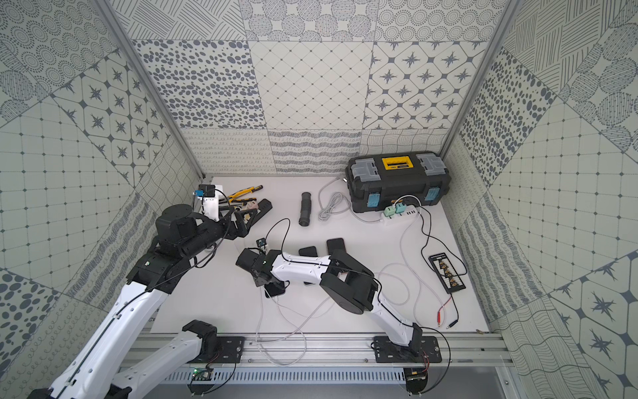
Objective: Unplug the charging cable from the phone
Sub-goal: Pick up the phone at the center of the board.
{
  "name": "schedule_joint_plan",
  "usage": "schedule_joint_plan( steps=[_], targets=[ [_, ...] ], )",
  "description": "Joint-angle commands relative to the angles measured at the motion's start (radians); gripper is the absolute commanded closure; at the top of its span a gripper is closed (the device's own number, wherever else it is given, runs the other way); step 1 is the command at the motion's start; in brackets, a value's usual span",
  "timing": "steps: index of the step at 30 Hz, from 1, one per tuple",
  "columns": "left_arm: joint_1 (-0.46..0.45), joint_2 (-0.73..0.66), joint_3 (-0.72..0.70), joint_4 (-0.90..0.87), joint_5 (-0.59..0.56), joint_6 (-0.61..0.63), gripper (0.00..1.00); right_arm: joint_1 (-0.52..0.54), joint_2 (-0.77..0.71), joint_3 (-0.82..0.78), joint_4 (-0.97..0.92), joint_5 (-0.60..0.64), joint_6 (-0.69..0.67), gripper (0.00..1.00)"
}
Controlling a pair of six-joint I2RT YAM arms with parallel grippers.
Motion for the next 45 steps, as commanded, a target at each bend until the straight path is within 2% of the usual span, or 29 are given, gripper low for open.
schedule_joint_plan(
  steps=[1,12,22,26,37,40,45],
  targets=[
    [0.012,-0.006,-0.005,-0.002,-0.019,0.019,0.02,-0.007,0.010,-0.006,-0.004,0.003,-0.004,0.20],
    [0.012,-0.010,-0.006,-0.002,-0.026,0.018,0.02,-0.021,-0.043,-0.016,0.012,0.012,-0.042,0.29],
    [0.013,-0.010,-0.006,0.008,-0.020,0.014,0.02,-0.052,-0.180,-0.059,0.067,0.066,-0.117,0.31],
    [0.012,-0.012,-0.004,0.015,-0.003,0.014,0.02,-0.076,-0.255,-0.121,0.142,0.042,-0.163,0.33],
    [0.012,-0.018,0.000,0.034,0.044,0.007,0.02,-0.170,-0.471,-0.347,0.385,-0.161,-0.272,0.34],
    [0.012,-0.018,-0.001,0.043,0.072,0.006,0.02,-0.205,-0.530,-0.418,0.481,-0.267,-0.283,0.34],
    [0.012,-0.017,0.001,0.064,0.150,0.005,0.02,-0.294,-0.589,-0.509,0.605,-0.519,-0.272,0.34]
  ],
)
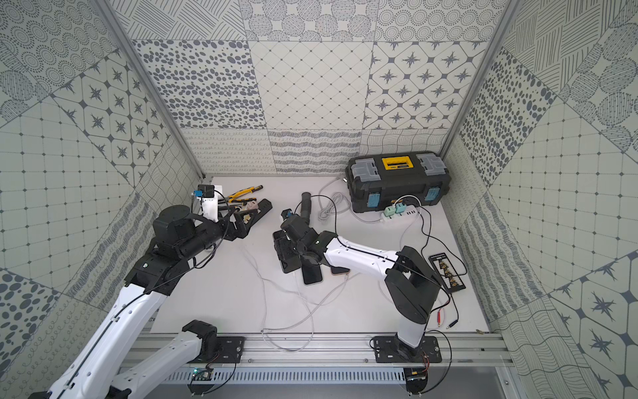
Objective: Unplug the charging cable from the phone
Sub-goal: Pick up the phone at the center of the board.
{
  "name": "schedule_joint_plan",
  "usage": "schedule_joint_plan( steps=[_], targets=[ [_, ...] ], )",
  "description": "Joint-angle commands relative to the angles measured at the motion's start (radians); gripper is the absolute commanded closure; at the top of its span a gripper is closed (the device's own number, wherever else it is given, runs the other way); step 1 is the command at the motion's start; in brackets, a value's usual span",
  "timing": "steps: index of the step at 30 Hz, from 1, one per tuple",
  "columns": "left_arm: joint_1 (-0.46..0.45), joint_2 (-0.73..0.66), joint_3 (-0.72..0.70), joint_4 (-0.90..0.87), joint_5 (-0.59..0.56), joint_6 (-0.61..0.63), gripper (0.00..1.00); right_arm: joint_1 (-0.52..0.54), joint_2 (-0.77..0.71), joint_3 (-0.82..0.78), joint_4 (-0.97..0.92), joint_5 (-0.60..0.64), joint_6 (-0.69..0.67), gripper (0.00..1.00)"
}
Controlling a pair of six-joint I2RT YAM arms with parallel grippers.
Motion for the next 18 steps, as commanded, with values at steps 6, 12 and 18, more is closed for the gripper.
schedule_joint_plan(
  steps=[6,12,18],
  targets=[
    [0.012,0.010,0.008,0.071,0.238,0.004,0.02,-0.146,-0.080,-0.081,0.297,-0.505,0.015,0.33],
    [0.013,0.020,0.011,0.100,0.339,-0.015,0.02,-0.225,-0.100,-0.127,0.425,-0.760,0.093,0.31],
    [0.013,0.052,0.035,0.108,0.421,-0.043,0.02,-0.271,-0.129,-0.166,0.581,-0.945,0.180,0.30]
  ],
)
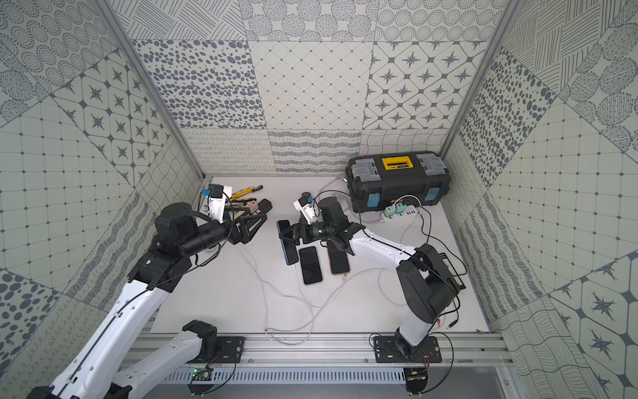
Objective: Unplug the charging cable from the phone
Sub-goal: Pick up the phone at the center of the board.
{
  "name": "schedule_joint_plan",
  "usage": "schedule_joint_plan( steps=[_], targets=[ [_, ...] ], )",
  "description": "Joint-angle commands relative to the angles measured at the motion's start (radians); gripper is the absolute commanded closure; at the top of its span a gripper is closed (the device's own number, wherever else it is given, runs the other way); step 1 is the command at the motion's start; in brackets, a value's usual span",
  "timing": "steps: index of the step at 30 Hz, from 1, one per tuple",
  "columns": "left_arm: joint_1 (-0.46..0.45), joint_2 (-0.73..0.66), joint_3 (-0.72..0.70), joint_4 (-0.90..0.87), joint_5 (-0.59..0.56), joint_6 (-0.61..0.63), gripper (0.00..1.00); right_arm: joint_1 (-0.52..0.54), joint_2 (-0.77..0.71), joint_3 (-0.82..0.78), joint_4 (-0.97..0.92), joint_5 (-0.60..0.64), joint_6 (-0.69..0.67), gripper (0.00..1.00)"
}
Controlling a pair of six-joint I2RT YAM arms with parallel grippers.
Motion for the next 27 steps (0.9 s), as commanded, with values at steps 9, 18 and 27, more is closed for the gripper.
schedule_joint_plan(
  steps=[9,18,27],
  targets=[
    [0.012,0.084,0.045,0.118,0.265,-0.118,0.02,-0.106,-0.074,-0.070,0.606,-0.340,0.384,0.30],
    [0.013,0.139,0.043,0.208,0.398,-0.228,0.02,-0.123,-0.067,-0.052,0.838,-0.411,0.619,0.30],
    [0.013,0.192,0.033,0.312,0.492,-0.346,0.02,-0.112,-0.079,-0.040,0.863,-0.412,0.659,0.30]
  ],
)
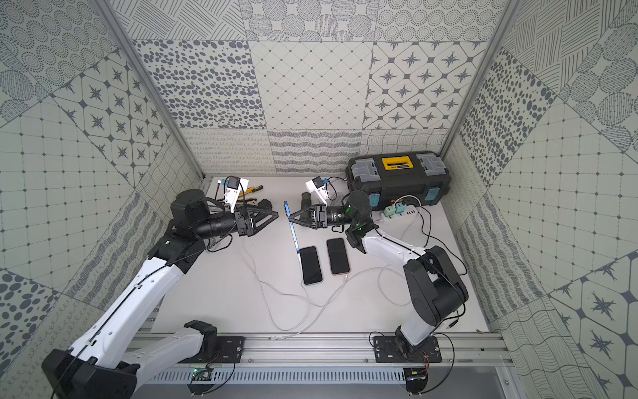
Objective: Unplug the charging cable from the phone
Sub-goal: Pick up the phone at the center of the board.
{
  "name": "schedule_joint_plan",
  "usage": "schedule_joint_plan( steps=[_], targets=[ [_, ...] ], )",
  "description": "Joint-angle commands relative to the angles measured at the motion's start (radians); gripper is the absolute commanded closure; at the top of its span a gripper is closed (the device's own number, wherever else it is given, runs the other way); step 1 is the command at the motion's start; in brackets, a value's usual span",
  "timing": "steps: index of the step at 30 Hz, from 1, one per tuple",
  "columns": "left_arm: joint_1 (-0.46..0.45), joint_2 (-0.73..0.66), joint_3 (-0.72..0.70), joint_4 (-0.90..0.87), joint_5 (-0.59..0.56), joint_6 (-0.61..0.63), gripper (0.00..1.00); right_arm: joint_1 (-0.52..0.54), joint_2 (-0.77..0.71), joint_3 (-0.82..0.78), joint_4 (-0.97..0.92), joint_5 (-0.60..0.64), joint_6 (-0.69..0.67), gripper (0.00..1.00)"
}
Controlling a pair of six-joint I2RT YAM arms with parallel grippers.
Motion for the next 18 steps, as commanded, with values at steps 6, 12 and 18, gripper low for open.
schedule_joint_plan(
  steps=[6,12,18],
  targets=[
    [0.012,0.053,-0.006,0.143,0.138,-0.127,0.02,0.032,-0.036,0.047,0.083,-0.003,0.031,0.31],
    [0.013,0.050,0.002,0.117,0.125,-0.110,0.02,0.049,-0.035,0.061,0.044,0.000,0.002,0.31],
    [0.012,0.052,-0.006,0.109,0.125,-0.101,0.02,0.064,-0.031,0.073,0.024,0.000,-0.011,0.32]
  ],
)
